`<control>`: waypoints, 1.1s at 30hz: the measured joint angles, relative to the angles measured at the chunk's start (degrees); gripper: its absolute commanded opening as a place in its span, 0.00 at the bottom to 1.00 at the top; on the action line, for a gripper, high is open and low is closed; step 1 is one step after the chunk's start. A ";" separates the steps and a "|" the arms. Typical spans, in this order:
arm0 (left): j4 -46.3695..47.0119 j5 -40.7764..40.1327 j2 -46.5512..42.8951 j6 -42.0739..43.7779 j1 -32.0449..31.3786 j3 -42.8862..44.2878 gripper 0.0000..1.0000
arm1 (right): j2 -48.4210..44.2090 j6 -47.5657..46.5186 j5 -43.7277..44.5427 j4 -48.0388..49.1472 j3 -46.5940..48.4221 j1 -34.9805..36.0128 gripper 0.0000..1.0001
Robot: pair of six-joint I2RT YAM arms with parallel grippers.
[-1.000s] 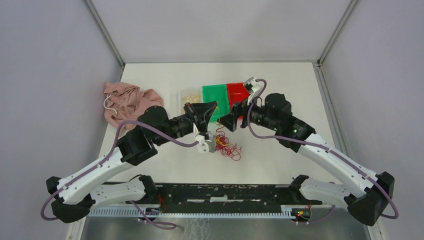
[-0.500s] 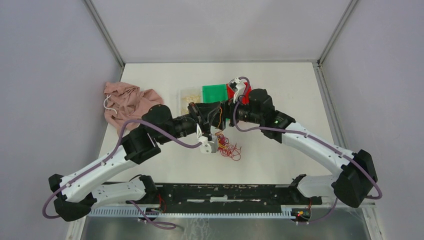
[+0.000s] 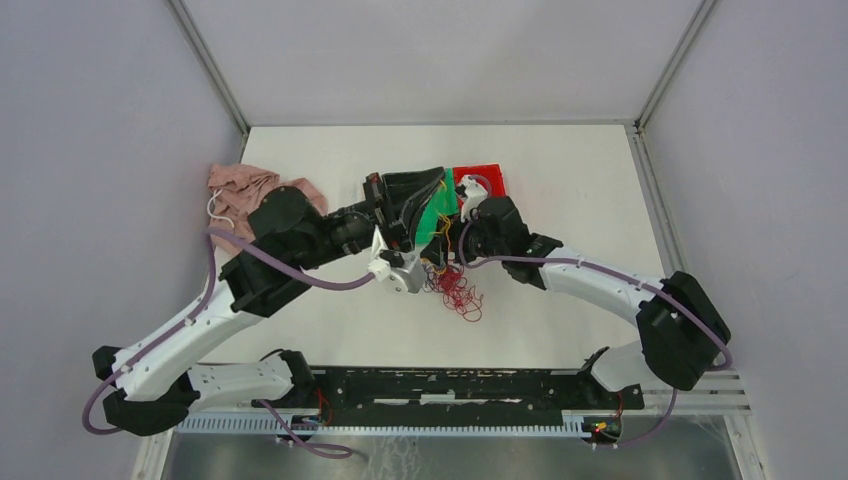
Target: Untangle the cables
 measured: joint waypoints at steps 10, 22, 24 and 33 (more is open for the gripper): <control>6.16 1.03 2.62 1.53 0.00 9.33 0.05 | 1.79 2.49 4.52 4.94 -6.93 0.00 0.79; 16.52 0.72 7.32 5.18 0.00 19.32 0.04 | 1.92 2.95 7.43 6.60 -13.44 0.00 0.79; 17.29 0.39 8.07 5.31 0.00 21.22 0.03 | 1.84 2.95 7.82 6.60 -14.03 0.00 0.79; 21.81 -1.64 12.83 9.25 0.00 27.71 0.03 | 0.39 2.89 9.42 6.69 -15.47 0.00 0.79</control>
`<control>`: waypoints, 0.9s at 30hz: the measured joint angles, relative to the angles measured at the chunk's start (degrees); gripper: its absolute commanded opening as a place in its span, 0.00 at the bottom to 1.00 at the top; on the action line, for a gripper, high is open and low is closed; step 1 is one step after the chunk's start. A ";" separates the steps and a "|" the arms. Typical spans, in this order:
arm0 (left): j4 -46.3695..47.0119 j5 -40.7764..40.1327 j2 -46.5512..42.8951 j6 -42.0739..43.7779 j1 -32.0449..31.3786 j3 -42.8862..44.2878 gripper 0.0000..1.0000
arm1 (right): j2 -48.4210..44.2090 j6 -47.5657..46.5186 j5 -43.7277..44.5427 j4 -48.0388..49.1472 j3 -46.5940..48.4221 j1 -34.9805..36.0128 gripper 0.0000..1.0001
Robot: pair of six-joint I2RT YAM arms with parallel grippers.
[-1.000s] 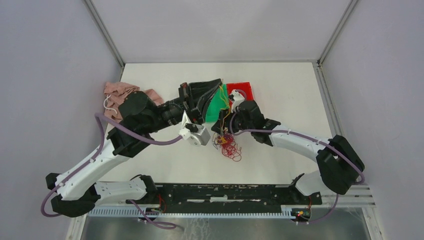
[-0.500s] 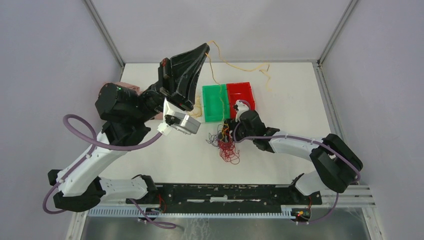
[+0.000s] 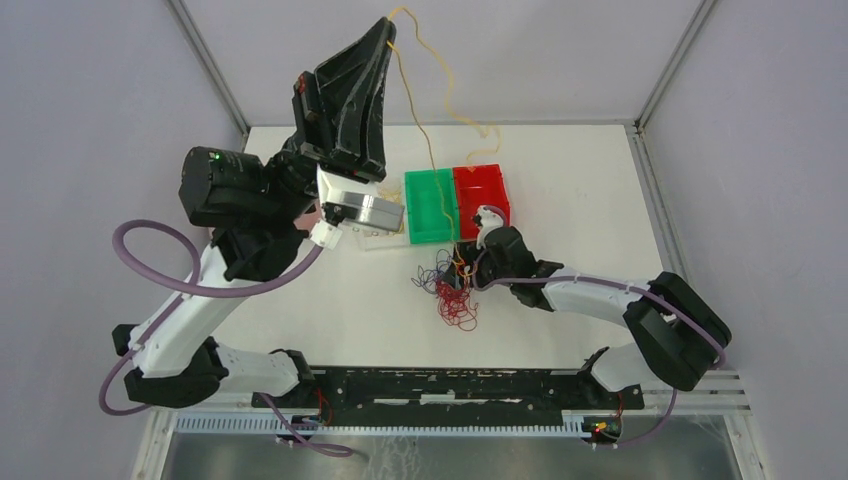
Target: Untangle the cables
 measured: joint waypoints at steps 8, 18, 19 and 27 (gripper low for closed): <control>6.32 -0.50 10.14 4.87 0.00 15.32 0.03 | -0.52 -0.20 1.16 -0.22 -1.81 0.00 0.81; 7.10 -1.97 11.54 7.50 0.00 23.69 0.03 | -2.75 -0.48 2.05 -2.34 -1.88 0.00 0.82; 6.67 -2.78 10.49 7.69 0.00 21.79 0.03 | -3.23 -0.50 2.19 -2.54 -1.88 0.00 0.82; -4.70 -12.11 4.02 5.38 0.00 5.62 0.03 | -11.30 -1.07 3.30 -6.86 -1.27 0.00 0.89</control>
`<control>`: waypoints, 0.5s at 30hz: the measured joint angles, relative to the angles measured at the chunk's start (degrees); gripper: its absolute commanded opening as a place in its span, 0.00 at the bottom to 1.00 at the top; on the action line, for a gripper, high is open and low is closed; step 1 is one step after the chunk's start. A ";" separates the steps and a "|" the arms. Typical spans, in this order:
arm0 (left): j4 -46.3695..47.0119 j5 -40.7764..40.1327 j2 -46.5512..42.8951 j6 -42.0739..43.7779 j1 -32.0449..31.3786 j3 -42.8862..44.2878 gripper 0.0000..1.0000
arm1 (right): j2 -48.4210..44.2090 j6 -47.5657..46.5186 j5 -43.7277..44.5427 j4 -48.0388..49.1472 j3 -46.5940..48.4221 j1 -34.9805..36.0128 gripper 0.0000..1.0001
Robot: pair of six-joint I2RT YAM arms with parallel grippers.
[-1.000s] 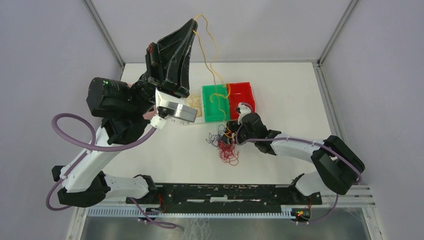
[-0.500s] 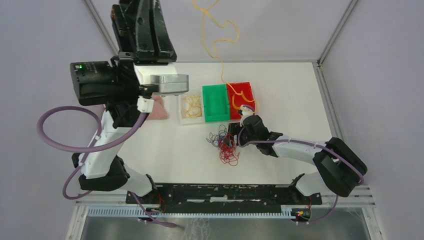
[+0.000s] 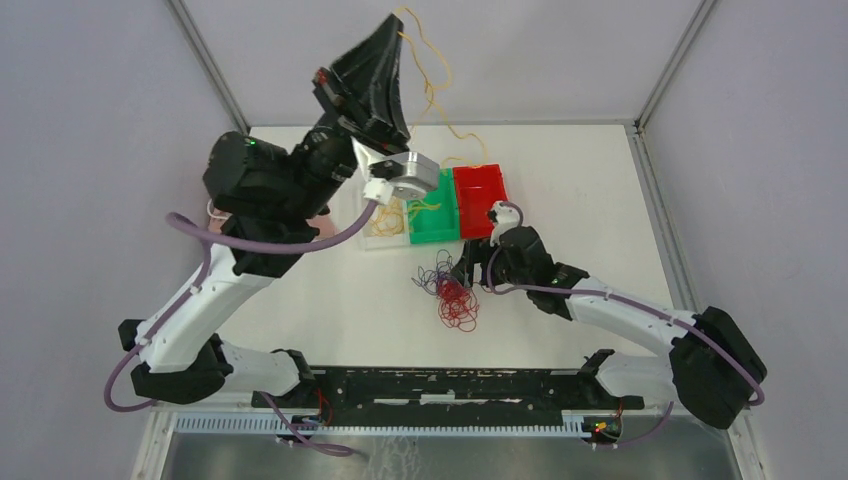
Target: Untangle the cables
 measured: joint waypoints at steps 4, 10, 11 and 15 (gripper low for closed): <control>-6.27 -4.07 -0.90 -3.08 0.00 -5.18 0.03 | -3.87 -0.83 1.53 -2.67 1.36 0.00 0.91; -12.92 -8.81 -0.90 -7.10 1.88 -6.49 0.03 | -7.61 -1.97 4.35 -6.40 2.51 0.00 0.93; -13.88 -9.27 -0.94 -7.93 2.47 -6.51 0.03 | -7.98 -2.14 4.90 -7.02 2.73 0.00 0.93; -16.46 -9.90 -1.25 -10.95 4.22 -8.04 0.03 | -9.05 -2.51 7.15 -8.85 3.26 0.00 0.93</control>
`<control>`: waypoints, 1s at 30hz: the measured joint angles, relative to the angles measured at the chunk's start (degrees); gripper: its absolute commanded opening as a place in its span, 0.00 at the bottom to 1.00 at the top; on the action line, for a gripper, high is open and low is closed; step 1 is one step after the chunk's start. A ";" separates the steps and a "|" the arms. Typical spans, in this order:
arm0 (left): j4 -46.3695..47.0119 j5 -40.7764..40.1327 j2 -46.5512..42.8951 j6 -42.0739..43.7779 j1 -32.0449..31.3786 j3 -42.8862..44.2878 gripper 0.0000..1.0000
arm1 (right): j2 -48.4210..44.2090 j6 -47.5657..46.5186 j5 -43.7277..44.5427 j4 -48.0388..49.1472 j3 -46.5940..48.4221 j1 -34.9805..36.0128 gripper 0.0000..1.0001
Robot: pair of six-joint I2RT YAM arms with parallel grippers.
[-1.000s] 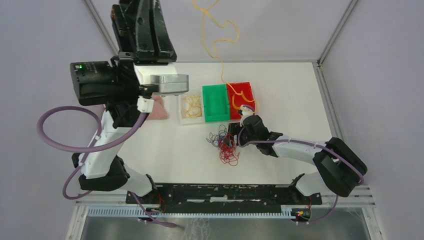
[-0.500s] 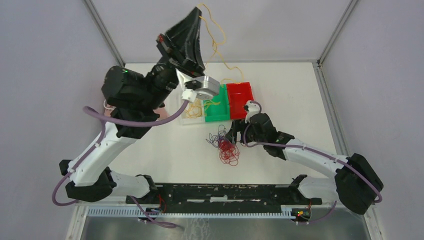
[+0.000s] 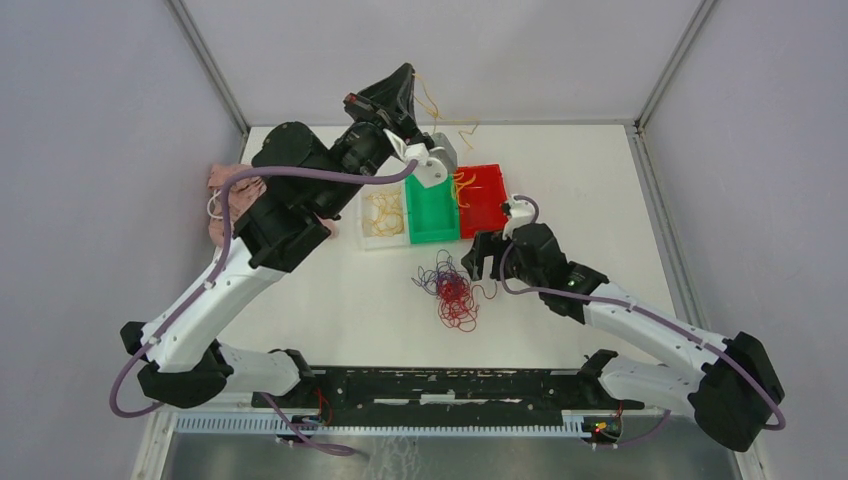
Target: Untangle the cables
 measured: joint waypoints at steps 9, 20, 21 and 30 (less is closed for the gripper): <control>-2.25 0.28 -0.04 -4.96 5.03 -5.49 0.03 | -1.40 -0.85 3.56 -2.36 0.70 0.00 0.92; -2.43 0.22 0.33 -10.45 10.84 -8.90 0.03 | -2.25 -1.49 6.21 -2.84 0.70 0.00 0.91; -2.36 0.31 0.33 -10.67 11.87 -9.20 0.03 | -2.25 -1.55 6.27 -2.84 0.70 0.00 0.91; 0.55 3.63 1.40 -11.58 23.67 -15.78 0.03 | -3.13 -1.84 7.30 -3.23 0.70 0.00 0.91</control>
